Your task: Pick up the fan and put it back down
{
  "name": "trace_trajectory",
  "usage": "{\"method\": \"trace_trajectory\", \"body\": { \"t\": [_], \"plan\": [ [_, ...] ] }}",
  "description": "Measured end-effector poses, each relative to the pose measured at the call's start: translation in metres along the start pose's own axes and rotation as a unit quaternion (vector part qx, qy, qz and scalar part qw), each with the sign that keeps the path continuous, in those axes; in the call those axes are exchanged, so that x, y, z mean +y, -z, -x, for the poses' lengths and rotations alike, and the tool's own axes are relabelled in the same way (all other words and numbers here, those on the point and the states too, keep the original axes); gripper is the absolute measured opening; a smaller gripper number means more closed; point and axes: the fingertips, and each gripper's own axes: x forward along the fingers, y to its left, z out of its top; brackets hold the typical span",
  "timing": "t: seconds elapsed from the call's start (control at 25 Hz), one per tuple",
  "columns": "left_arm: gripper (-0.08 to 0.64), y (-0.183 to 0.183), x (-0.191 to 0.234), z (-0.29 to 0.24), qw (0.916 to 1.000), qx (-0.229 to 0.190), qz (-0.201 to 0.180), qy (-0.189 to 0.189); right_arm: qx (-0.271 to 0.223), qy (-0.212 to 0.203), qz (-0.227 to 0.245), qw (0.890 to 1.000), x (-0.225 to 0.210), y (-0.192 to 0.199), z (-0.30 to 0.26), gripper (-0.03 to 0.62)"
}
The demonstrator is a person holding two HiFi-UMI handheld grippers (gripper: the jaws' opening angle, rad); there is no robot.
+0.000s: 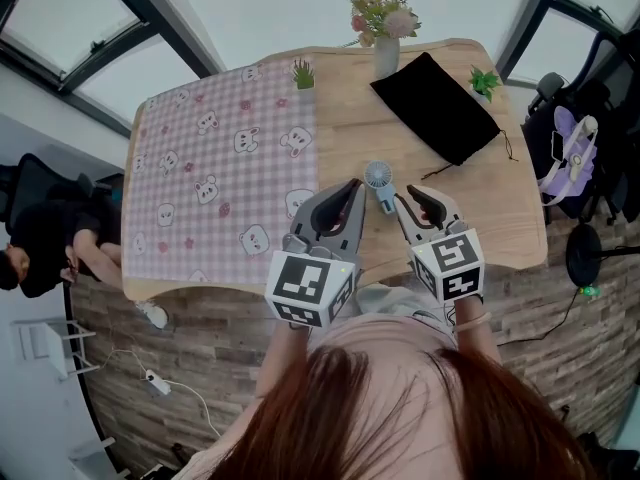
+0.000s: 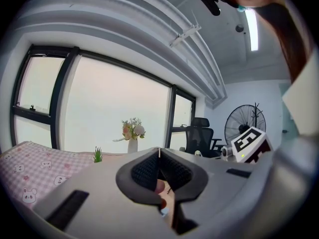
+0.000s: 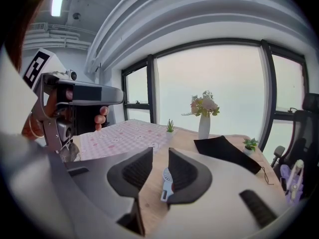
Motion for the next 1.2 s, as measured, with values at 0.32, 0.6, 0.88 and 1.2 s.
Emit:
{"method": "trace_trajectory", "body": {
  "t": [0.32,0.6,0.88,1.2],
  "plan": [
    [0.014,0.002,0.009,-0.016,1.0000,0.008,0.003,0.001,0.032,-0.007,0.003,0.999,-0.006,0.019,-0.026,0.128],
    [0.014,0.008,0.016,-0.029,0.9998,0.017,0.007,0.002,0.062,-0.014,0.000,0.998,-0.011,0.041,-0.048,0.156],
    [0.014,0.009,0.027,-0.037,0.9997,0.023,0.012,0.000,0.090,-0.016,-0.001,0.996,-0.013,0.060,-0.069,0.184],
    [0.014,0.018,0.039,-0.045,0.9993,0.031,0.020,-0.004,0.131,-0.024,-0.003,0.991,-0.010,0.089,-0.090,0.209]
  ]
}}
